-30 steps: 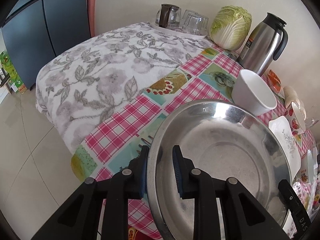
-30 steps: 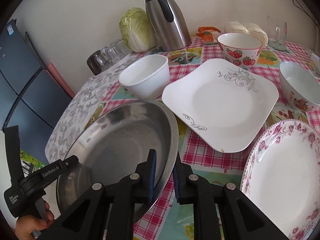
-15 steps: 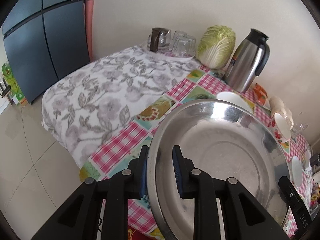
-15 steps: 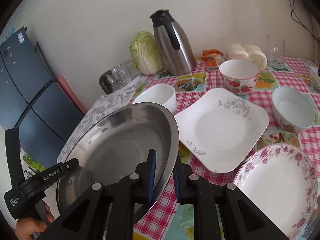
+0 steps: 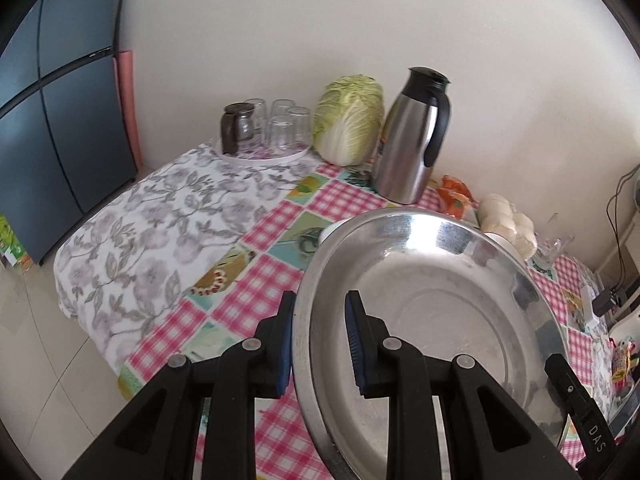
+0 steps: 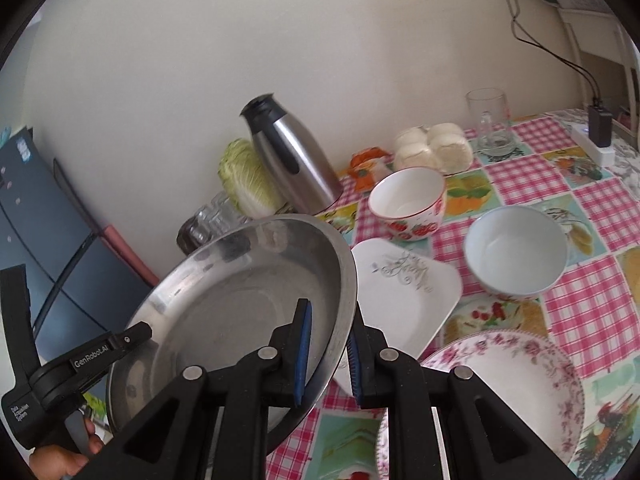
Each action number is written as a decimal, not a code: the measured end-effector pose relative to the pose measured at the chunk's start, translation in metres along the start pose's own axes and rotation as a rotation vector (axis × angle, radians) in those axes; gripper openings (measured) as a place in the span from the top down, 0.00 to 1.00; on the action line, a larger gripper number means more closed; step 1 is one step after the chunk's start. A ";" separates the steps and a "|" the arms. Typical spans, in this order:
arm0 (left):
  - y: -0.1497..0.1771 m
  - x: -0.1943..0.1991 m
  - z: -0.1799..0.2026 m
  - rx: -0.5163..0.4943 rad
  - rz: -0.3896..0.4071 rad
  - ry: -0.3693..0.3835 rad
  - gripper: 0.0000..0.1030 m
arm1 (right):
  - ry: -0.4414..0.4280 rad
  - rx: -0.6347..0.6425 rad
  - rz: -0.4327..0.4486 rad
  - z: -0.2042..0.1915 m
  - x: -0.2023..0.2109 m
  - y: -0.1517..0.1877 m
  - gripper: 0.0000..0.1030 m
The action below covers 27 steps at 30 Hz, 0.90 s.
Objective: Organize plates and bowls
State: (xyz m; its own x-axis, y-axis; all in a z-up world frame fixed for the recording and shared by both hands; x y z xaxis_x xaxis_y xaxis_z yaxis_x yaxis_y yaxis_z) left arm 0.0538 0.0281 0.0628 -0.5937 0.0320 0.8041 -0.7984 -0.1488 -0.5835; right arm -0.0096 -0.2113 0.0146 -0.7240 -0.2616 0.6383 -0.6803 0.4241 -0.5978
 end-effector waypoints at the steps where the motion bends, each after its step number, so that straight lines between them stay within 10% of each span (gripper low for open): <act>1: 0.000 -0.002 0.007 -0.009 -0.003 0.004 0.76 | 0.003 -0.011 0.009 0.005 0.003 -0.003 0.83; 27: 0.020 -0.066 0.079 -0.113 -0.086 0.088 0.76 | 0.152 -0.129 0.005 0.088 -0.012 -0.010 0.80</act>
State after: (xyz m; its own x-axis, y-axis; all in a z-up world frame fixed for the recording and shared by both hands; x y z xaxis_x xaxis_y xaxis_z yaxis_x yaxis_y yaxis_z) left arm 0.0851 -0.0551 0.0074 -0.5255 0.1272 0.8412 -0.8497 -0.0299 -0.5264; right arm -0.0046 -0.2889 -0.0299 -0.6947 -0.1292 0.7076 -0.6495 0.5354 -0.5399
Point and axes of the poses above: each gripper's, at about its wrist camera, not at the fingertips, and x roughly against the way its jaws point, z to its right, y to its underside, the point moved 2 cm from there along -x, roughly the way its jaws point, and after that the axes turned 8 degrees about -z, right-handed, at the moved point
